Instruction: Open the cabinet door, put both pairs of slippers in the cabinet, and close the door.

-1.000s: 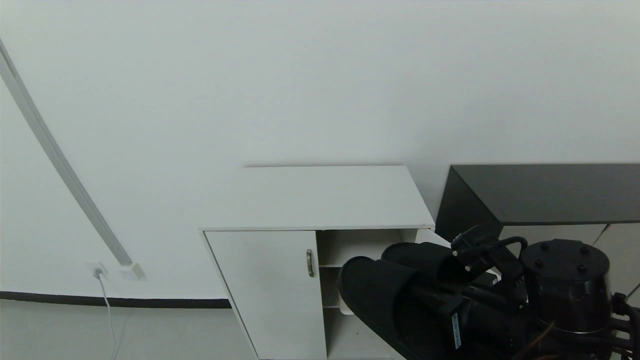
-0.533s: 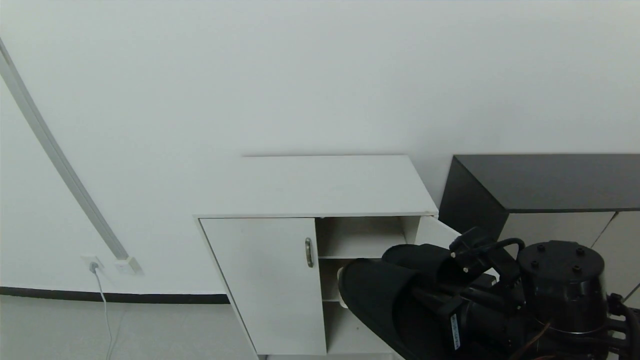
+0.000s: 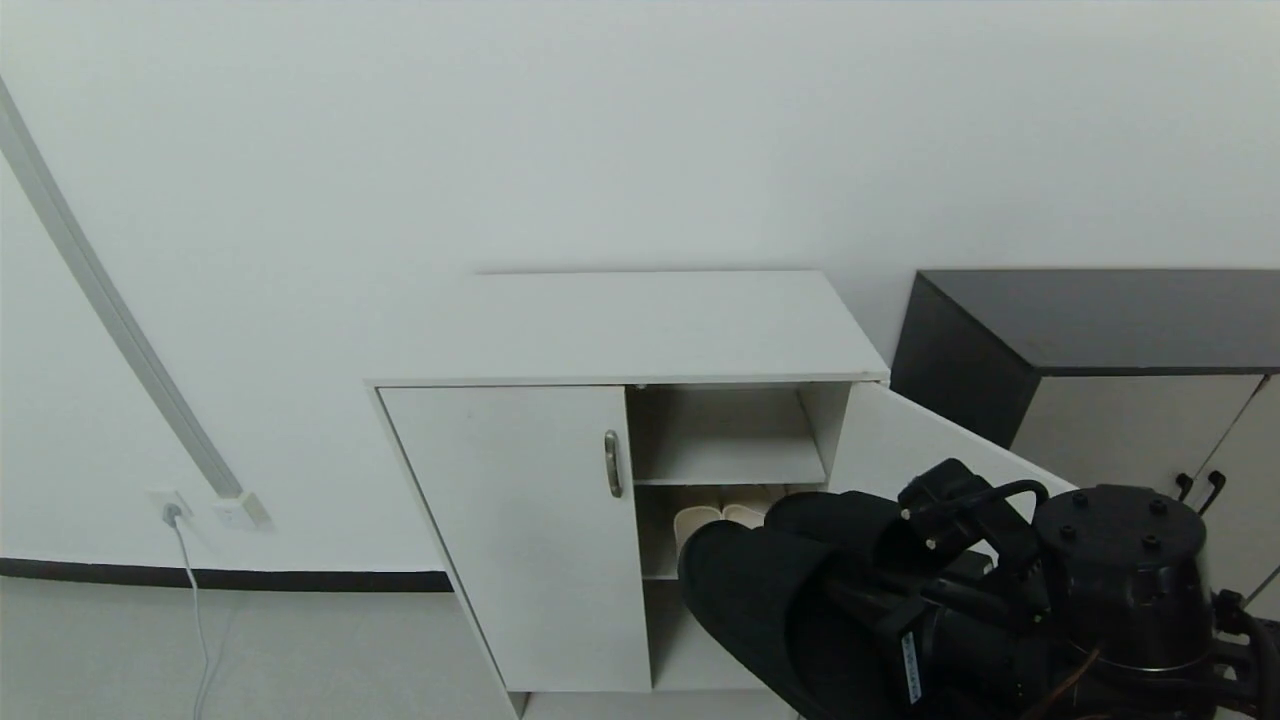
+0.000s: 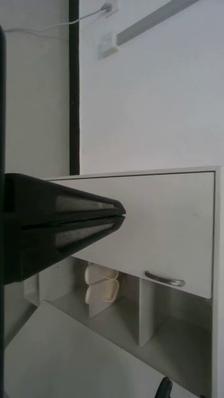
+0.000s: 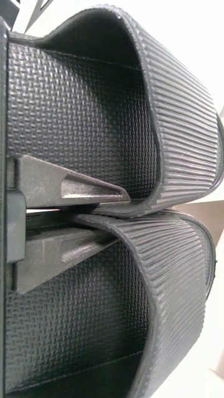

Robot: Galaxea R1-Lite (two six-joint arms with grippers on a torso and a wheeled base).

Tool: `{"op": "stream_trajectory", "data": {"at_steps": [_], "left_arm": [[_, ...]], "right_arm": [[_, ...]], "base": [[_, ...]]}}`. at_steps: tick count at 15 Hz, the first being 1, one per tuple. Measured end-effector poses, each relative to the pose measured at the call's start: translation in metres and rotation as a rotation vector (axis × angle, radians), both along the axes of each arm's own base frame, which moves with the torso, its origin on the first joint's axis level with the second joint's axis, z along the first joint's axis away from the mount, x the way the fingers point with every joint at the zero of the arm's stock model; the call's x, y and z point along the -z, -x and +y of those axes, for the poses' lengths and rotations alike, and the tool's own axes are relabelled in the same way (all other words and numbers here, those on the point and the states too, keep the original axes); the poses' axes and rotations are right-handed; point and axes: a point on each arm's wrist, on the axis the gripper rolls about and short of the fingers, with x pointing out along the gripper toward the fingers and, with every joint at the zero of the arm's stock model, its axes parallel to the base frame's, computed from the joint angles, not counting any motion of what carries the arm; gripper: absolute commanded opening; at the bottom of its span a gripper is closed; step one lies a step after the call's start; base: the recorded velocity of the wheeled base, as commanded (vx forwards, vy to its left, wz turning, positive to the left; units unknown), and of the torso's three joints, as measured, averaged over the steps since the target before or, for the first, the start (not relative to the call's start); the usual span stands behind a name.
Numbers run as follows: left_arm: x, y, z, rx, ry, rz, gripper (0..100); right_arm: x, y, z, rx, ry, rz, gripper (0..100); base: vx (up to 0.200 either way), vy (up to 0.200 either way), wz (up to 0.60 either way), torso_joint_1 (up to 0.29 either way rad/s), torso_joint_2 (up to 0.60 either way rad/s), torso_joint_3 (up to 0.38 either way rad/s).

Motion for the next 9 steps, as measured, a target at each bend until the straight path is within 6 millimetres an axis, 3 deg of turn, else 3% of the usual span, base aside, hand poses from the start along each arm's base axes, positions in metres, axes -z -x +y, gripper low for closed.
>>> {"op": "stream_trajectory", "data": {"at_steps": [9], "left_arm": [[0.0,0.0,0.0,0.0,0.0,0.0,0]], "right_arm": [[0.0024,0.0009,-0.0009,-0.01,0.016,-0.008,0]], "base": [[0.0,0.0,0.0,-0.184,0.51,0.319]]}}
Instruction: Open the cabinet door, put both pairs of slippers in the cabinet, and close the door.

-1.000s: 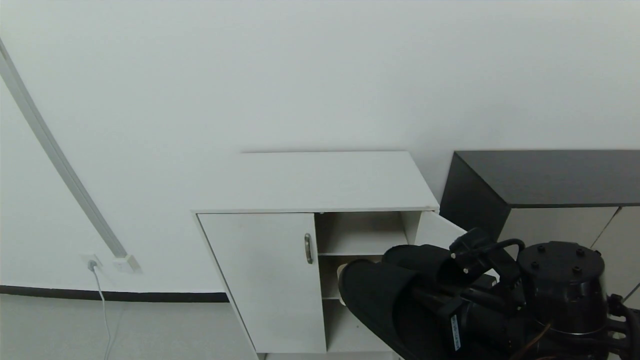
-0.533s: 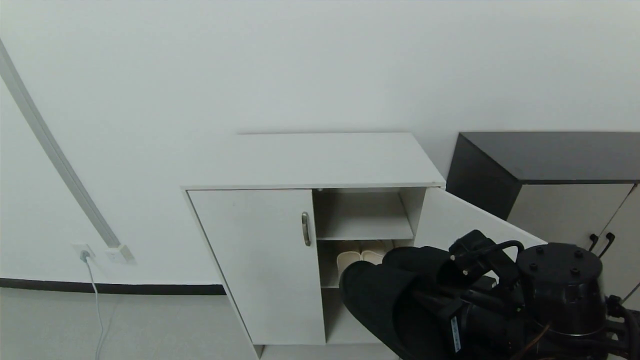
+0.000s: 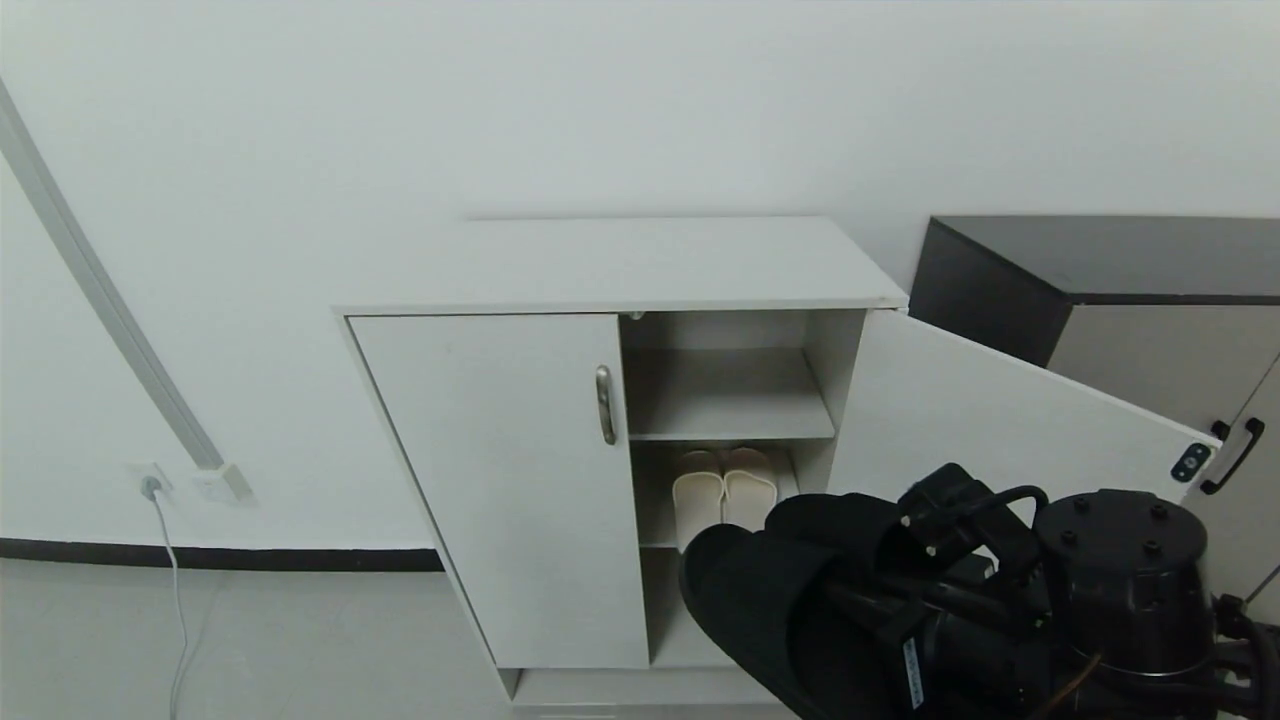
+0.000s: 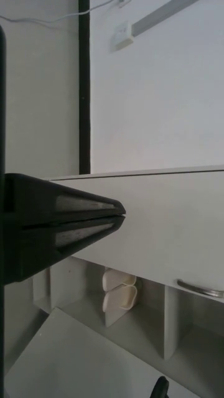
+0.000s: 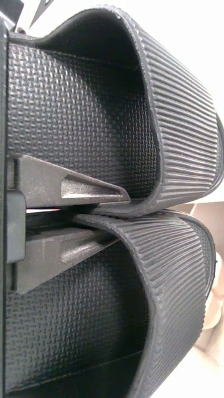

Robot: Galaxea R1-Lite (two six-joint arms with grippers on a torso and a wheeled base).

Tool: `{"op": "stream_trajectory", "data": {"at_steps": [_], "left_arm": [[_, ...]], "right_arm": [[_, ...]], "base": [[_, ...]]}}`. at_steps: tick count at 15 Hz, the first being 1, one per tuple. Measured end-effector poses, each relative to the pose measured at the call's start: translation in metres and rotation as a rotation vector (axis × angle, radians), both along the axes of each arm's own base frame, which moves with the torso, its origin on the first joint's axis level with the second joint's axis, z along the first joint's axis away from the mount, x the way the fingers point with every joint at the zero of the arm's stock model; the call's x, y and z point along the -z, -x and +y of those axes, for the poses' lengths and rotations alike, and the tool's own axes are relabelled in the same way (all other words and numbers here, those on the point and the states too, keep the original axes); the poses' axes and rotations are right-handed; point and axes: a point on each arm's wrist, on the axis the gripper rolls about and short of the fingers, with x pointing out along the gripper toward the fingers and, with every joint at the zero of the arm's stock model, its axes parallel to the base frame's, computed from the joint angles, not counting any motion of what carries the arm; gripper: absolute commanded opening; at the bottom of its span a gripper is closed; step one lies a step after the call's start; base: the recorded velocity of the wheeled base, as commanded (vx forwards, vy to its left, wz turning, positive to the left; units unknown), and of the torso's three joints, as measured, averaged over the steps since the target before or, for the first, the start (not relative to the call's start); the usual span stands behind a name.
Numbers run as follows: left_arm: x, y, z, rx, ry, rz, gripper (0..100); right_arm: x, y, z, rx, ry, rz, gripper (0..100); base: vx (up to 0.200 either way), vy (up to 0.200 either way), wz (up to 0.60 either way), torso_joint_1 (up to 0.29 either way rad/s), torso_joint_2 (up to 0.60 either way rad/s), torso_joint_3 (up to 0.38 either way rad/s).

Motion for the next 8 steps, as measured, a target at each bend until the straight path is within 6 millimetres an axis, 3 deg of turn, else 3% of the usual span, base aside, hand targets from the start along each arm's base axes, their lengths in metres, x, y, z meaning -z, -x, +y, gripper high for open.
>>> {"op": "stream_trajectory", "data": {"at_steps": [8], "left_arm": [[0.0,0.0,0.0,0.0,0.0,0.0,0]], "right_arm": [[0.0015,0.0005,-0.0005,-0.001,0.004,0.005,0]], "base": [[0.0,0.0,0.0,-0.115,0.46,0.345]]}}
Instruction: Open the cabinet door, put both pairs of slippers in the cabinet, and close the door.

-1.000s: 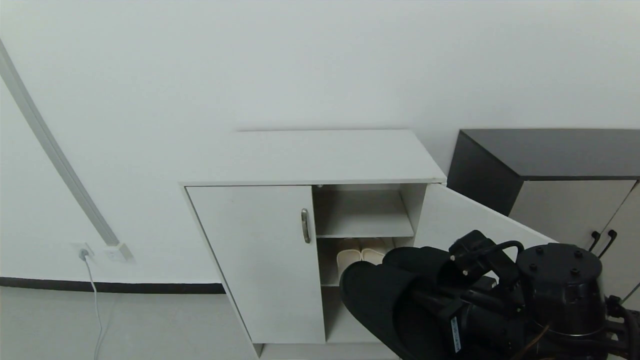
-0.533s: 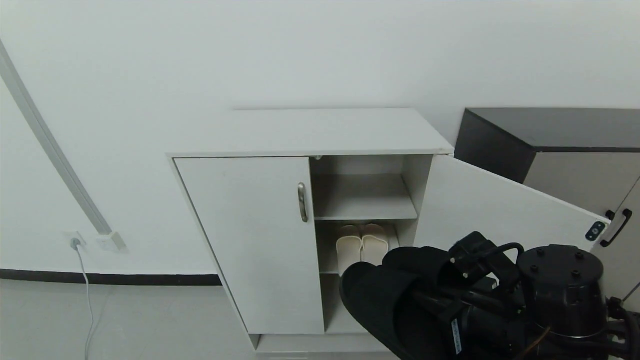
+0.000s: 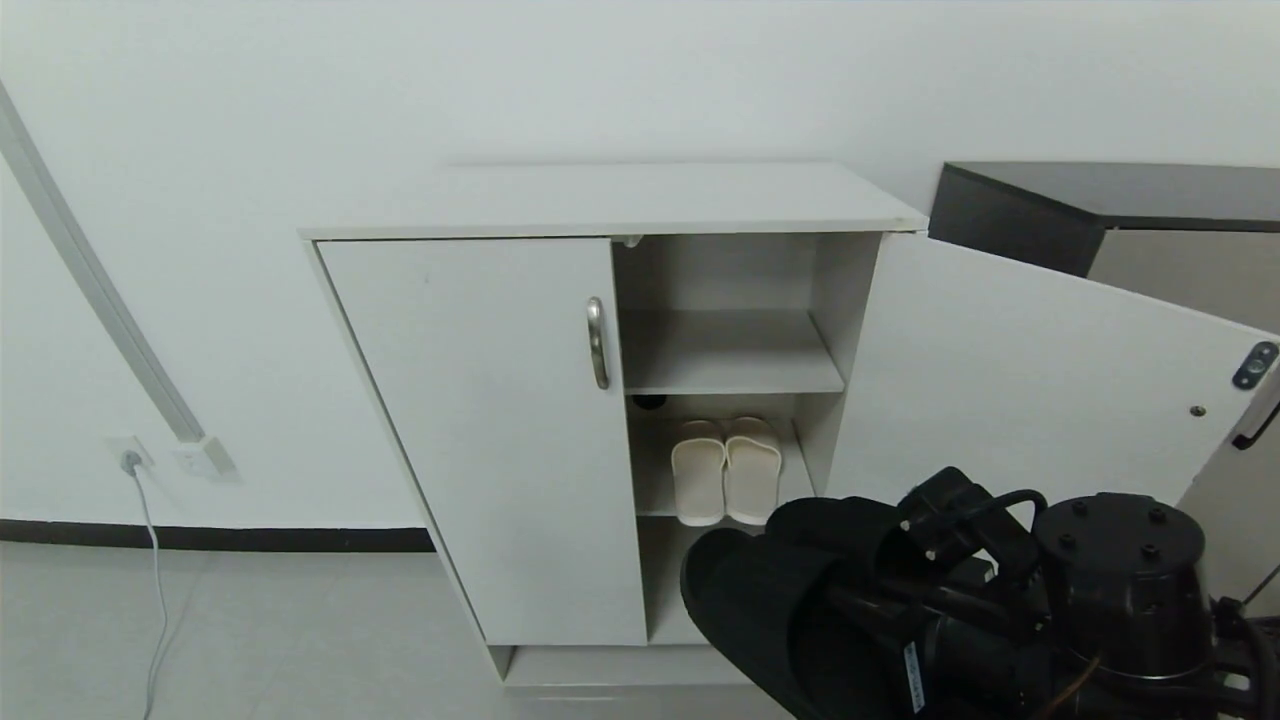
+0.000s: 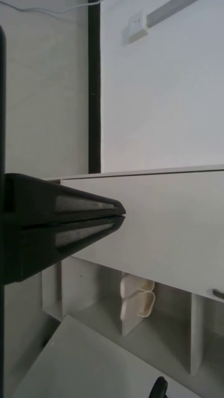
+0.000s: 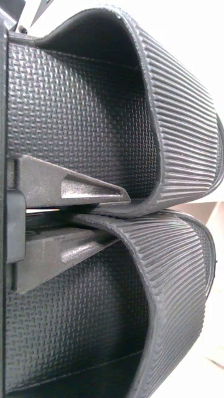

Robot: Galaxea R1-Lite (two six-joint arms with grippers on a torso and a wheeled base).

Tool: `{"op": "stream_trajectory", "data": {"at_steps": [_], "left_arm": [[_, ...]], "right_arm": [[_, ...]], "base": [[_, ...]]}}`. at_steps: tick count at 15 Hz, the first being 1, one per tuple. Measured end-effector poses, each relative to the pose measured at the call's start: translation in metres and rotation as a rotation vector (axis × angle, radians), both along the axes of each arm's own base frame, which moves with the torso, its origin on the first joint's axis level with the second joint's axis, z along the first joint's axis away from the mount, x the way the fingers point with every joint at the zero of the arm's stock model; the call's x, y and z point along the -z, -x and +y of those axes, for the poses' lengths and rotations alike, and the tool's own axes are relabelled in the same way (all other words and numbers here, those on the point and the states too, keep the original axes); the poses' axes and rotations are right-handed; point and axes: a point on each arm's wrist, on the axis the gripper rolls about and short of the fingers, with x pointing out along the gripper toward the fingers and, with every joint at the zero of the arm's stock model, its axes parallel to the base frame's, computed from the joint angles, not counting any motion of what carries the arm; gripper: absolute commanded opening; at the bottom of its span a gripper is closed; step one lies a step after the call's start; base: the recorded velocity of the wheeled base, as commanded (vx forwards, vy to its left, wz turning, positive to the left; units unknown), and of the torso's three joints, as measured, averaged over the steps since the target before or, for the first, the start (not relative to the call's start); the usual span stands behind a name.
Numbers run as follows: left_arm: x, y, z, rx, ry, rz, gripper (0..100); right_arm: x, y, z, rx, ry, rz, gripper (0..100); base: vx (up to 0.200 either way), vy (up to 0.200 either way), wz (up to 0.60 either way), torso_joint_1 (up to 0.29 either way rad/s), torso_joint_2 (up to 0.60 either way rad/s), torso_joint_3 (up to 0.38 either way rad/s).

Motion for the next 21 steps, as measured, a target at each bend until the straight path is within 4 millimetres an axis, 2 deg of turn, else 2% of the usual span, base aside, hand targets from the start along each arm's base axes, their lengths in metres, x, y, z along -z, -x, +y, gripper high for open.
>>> {"op": "stream_trajectory", "data": {"at_steps": [5,21], "left_arm": [[0.0,0.0,0.0,0.0,0.001,0.0,0],[0.0,0.0,0.0,-0.001,0.001,0.0,0]], "right_arm": [[0.001,0.0005,-0.0005,-0.001,0.004,0.002,0],[0.0035,0.0015,0.003,-0.017,-0.001,-0.022,0]], "base": [[0.0,0.0,0.0,-0.03,0.41,0.372],[0.0,0.0,-0.04,-0.001,0.03,0.023]]}}
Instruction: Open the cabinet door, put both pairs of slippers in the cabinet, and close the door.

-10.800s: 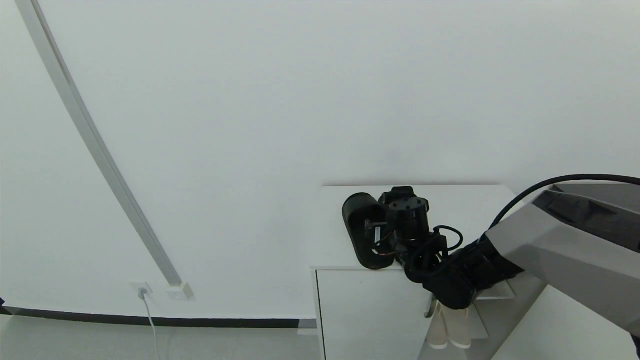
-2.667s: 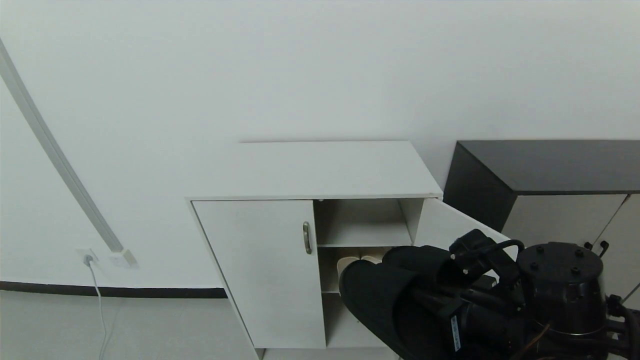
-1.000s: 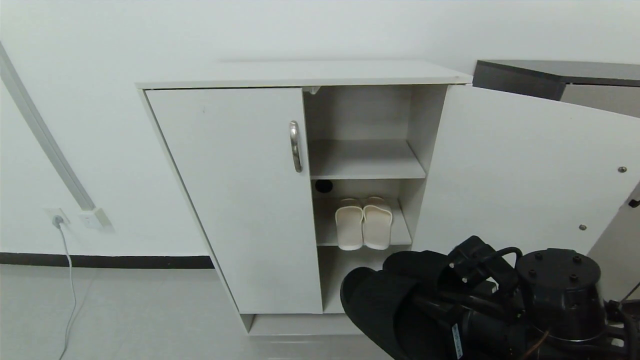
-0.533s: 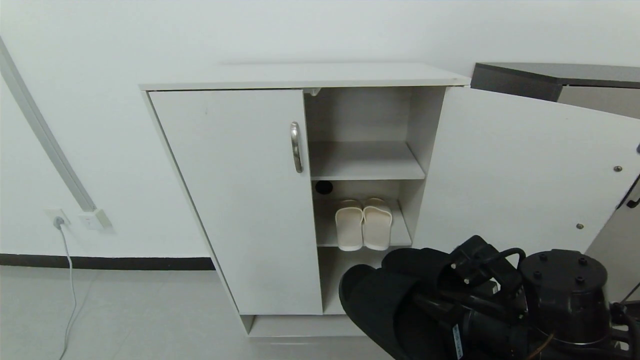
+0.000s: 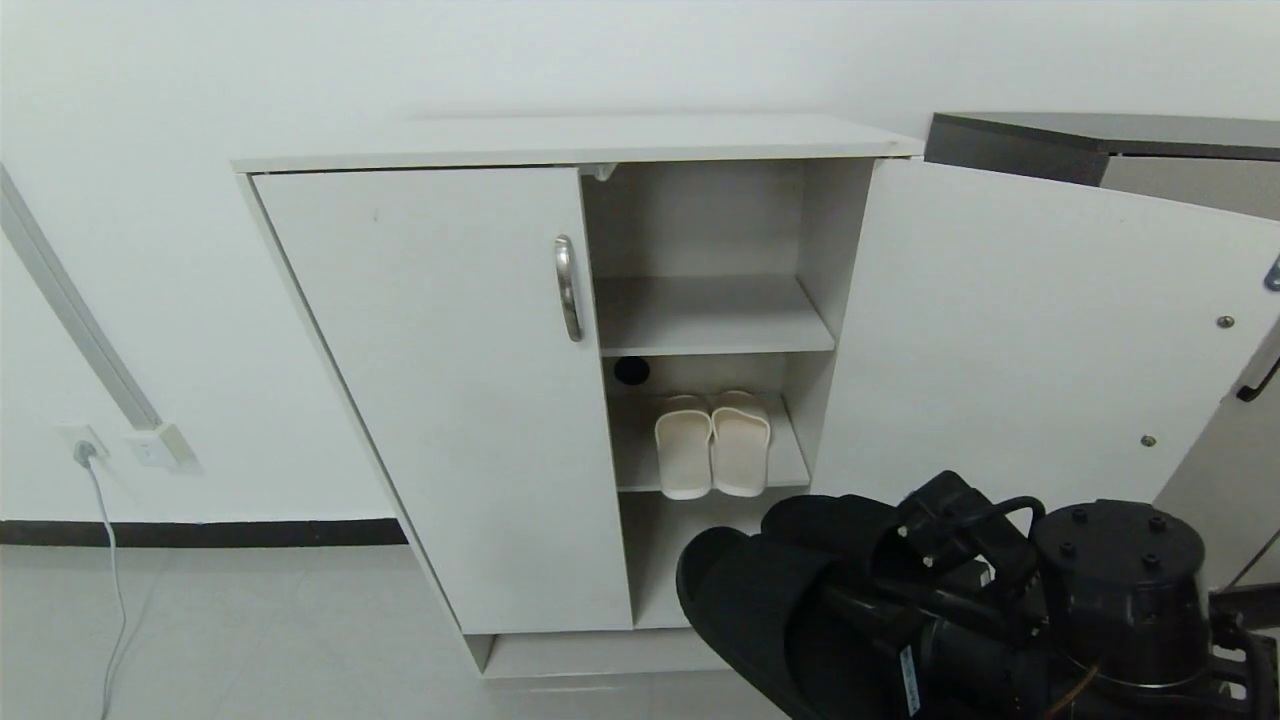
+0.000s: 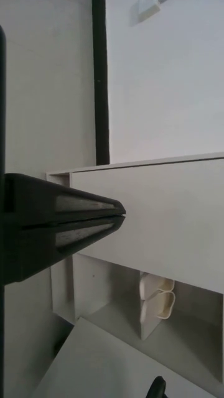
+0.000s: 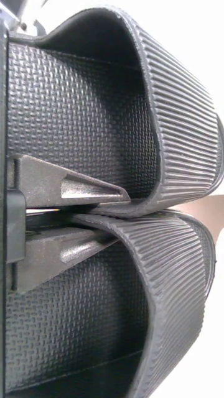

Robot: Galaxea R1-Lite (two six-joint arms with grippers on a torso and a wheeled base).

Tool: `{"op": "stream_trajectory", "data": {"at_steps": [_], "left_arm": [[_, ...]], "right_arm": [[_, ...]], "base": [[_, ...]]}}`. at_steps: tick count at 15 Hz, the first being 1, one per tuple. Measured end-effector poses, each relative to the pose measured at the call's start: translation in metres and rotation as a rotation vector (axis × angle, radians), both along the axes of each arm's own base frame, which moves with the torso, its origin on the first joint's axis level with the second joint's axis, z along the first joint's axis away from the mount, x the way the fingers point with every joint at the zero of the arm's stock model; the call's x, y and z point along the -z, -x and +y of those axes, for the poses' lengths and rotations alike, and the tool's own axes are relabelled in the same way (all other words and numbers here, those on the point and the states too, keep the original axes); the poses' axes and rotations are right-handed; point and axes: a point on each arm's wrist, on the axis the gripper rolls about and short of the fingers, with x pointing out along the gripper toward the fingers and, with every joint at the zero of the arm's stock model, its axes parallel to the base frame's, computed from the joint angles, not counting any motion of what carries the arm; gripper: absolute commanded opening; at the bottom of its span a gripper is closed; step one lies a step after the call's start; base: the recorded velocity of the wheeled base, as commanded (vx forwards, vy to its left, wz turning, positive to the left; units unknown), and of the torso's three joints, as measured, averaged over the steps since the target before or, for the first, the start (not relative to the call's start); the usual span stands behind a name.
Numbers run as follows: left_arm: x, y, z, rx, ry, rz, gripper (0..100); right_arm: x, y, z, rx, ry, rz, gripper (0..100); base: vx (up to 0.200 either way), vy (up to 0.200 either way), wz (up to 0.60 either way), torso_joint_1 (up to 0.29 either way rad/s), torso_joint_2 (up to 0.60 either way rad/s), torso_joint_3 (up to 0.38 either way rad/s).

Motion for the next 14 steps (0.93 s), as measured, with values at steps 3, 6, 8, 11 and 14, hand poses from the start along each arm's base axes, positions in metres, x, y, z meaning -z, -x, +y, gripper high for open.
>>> {"op": "stream_trajectory", "data": {"at_steps": [3,6,8,11,14], "left_arm": [[0.0,0.0,0.0,0.001,-0.001,0.0,0],[0.0,0.0,0.0,0.004,-0.009,0.0,0],[0.0,0.0,0.0,0.004,-0.012,0.0,0],[0.0,0.0,0.0,0.004,-0.01,0.0,0],[0.0,0.0,0.0,0.004,-0.01,0.0,0]], "right_arm": [[0.0,0.0,0.003,-0.004,0.0,0.0,0],[-0.013,-0.012,0.027,0.11,-0.041,-0.057,0],[-0.02,-0.029,0.058,0.28,-0.052,-0.093,0],[-0.019,-0.058,0.105,0.506,-0.002,-0.138,0],[-0.024,-0.073,0.129,0.547,0.055,-0.118,0]], "base": [[0.0,0.0,0.0,0.0,0.0,0.0],[0.0,0.0,0.0,0.0,0.0,0.0],[0.0,0.0,0.0,0.0,0.0,0.0],[0.0,0.0,0.0,0.0,0.0,0.0],[0.0,0.0,0.0,0.0,0.0,0.0]]}}
